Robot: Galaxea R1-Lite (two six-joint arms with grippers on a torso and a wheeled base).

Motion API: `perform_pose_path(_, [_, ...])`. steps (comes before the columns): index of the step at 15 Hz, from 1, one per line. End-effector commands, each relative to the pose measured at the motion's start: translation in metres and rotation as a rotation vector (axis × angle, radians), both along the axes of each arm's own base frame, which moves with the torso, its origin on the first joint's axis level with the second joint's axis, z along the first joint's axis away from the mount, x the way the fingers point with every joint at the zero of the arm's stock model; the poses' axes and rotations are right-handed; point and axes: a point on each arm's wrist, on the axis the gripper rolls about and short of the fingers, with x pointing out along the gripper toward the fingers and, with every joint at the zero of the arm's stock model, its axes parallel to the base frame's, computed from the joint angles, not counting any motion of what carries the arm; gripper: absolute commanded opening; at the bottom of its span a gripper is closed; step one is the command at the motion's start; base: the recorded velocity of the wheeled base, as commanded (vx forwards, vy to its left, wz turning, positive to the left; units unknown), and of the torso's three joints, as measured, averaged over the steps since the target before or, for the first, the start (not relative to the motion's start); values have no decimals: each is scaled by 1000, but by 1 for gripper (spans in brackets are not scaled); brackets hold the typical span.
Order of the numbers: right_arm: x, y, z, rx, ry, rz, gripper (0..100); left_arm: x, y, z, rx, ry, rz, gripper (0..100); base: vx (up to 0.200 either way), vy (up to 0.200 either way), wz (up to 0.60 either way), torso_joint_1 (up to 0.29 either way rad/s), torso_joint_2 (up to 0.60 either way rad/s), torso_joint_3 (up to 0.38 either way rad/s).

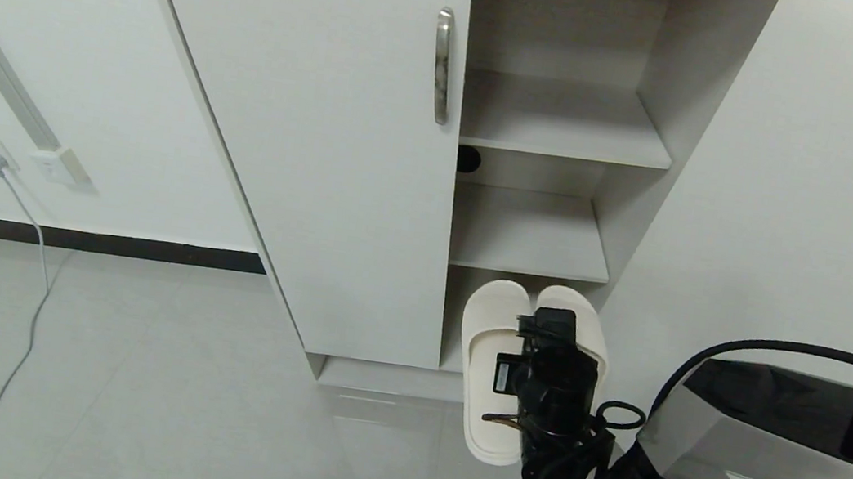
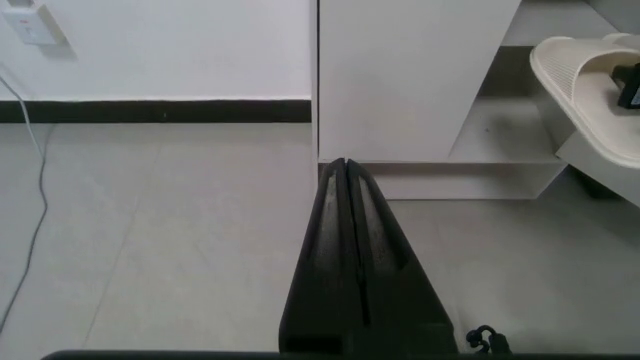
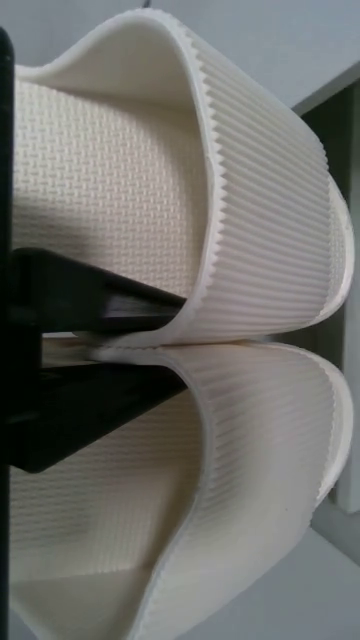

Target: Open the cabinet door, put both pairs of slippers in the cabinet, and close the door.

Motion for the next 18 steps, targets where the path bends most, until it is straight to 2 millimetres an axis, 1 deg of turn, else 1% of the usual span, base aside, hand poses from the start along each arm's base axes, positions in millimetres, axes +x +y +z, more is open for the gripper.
perform_pose_path(1, [0,-1,3,-12,-50,7,0,0,0,0,-1,1,2,0,0,0,0,0,0,0])
perform_pose_path(3, [-1,-3,4,-33,-85,28,0,0,0,0,-1,1,2,0,0,0,0,0,0,0])
perform_pose_path(10, [-2,-2,9,-23,-125,56,0,0,0,0,-1,1,2,0,0,0,0,0,0,0])
perform_pose_path(12, [-1,-3,7,-36,-116,53,0,0,0,0,-1,1,0,0,0,0,0,0,0,0])
perform_pose_path(13, [3,-6,3,-42,-107,41,0,0,0,0,-1,1,-1,0,0,0,0,0,0,0])
perform_pose_path(15, [8,-10,-3,-54,-94,25,0,0,0,0,-1,1,0,0,200,0,0,7,2,2])
perform_pose_path(18, [9,-10,-4,-58,-86,25,0,0,0,0,-2,3,0,0,200,0,0,-2,2,2])
